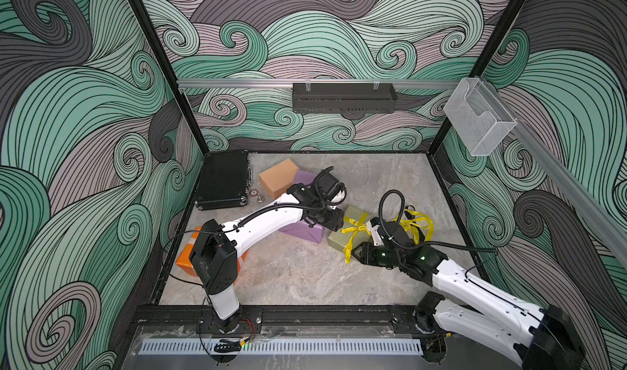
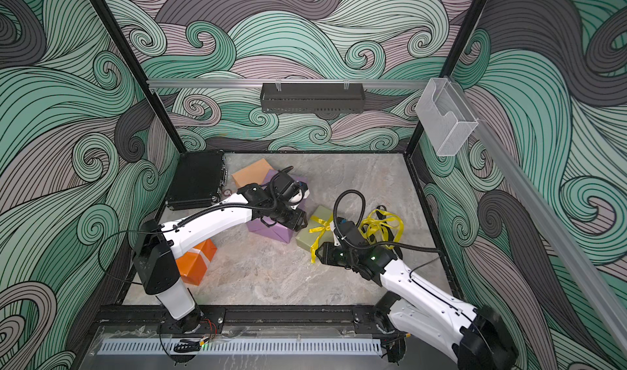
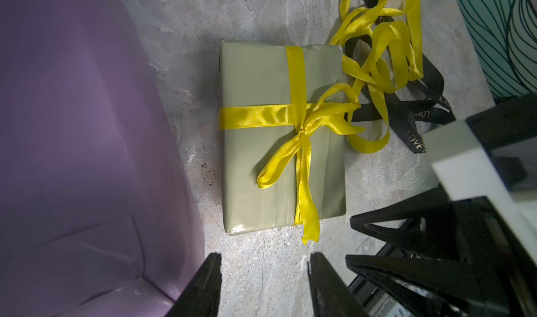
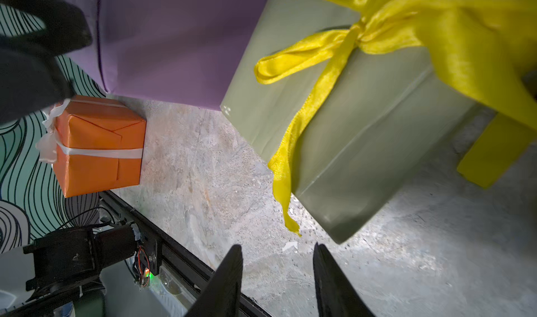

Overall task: Untie the ribbon bows on the gift boxes
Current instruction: Untie the ribbon from the gift box.

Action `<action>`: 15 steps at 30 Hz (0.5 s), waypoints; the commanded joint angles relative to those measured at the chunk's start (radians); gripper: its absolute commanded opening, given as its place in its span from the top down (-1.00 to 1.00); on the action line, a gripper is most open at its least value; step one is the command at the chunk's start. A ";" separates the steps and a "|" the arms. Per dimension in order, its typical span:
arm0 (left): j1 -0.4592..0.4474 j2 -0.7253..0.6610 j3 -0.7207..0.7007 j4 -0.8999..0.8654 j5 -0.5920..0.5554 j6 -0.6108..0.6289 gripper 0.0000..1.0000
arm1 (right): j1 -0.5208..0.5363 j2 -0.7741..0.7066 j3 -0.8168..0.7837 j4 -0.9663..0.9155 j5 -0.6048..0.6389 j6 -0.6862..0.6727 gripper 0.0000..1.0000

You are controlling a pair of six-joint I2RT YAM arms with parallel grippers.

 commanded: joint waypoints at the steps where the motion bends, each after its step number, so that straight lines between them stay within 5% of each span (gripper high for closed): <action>1: -0.007 0.022 0.031 -0.039 0.027 -0.019 0.02 | 0.021 0.075 0.061 0.039 0.078 0.057 0.25; 6: -0.009 0.046 0.033 -0.043 0.039 -0.026 0.09 | 0.035 0.160 0.106 0.002 0.145 0.074 0.45; 15: -0.009 0.073 0.042 -0.044 0.035 -0.038 0.12 | 0.052 0.196 0.126 0.004 0.205 0.076 0.49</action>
